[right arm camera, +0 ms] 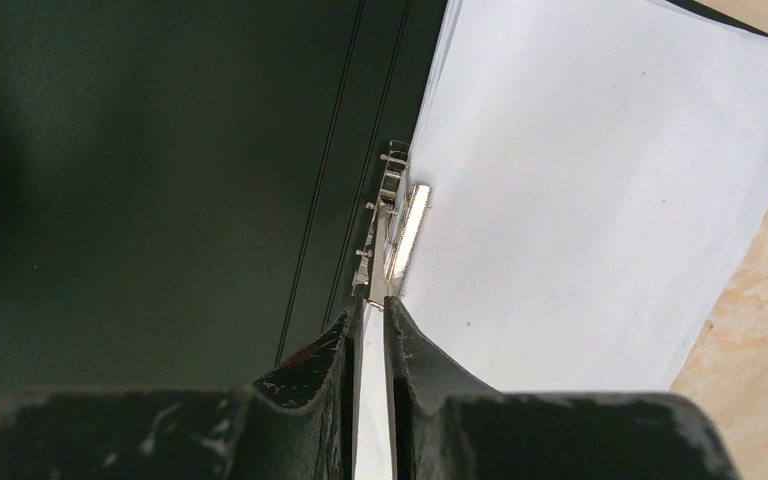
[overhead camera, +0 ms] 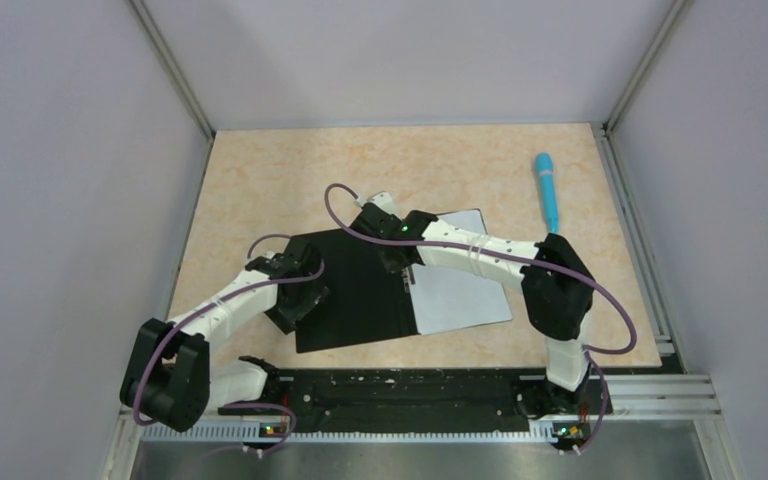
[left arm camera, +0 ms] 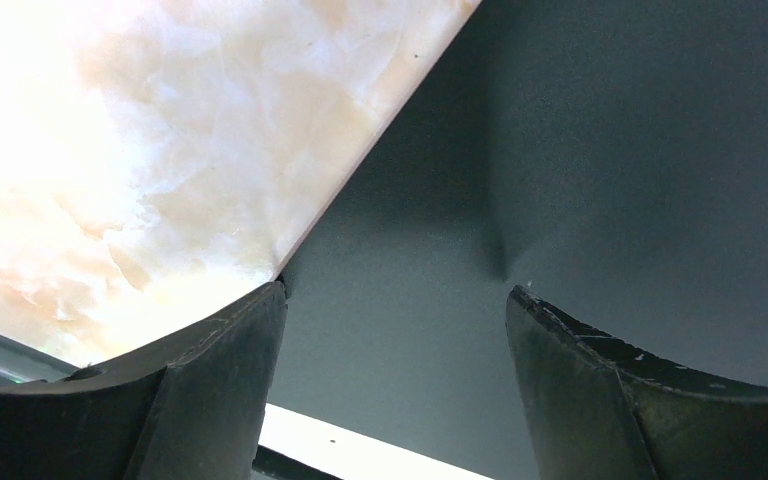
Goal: Put the files into the folder
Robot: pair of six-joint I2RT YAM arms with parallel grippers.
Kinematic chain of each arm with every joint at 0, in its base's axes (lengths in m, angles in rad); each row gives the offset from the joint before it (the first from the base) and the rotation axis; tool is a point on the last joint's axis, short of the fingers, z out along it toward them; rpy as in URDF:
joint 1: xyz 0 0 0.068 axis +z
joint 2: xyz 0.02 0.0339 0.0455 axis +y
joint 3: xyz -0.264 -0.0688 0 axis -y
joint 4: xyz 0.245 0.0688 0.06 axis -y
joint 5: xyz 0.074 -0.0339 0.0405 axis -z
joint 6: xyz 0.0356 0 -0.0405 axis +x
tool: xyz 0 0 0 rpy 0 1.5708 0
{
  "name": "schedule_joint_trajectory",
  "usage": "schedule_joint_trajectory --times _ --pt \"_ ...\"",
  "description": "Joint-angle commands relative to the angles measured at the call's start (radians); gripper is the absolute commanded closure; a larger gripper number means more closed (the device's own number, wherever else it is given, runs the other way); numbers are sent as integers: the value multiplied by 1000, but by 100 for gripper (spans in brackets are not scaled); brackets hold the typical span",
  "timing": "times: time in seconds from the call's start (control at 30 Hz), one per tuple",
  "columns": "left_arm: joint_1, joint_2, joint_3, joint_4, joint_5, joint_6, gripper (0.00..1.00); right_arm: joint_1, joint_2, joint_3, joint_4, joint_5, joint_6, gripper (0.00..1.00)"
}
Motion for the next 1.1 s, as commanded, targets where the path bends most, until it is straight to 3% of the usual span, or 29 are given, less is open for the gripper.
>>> schedule_joint_trajectory --times 0.0,0.8,1.07 --pt "5 -8 -8 -4 -26 -32 15 16 7 23 20 7 -10 87" --pt "13 30 -26 21 17 -69 10 17 -14 -56 44 -10 -4 92" --pt "22 37 -26 9 15 -96 10 17 -36 -108 59 -12 0 98"
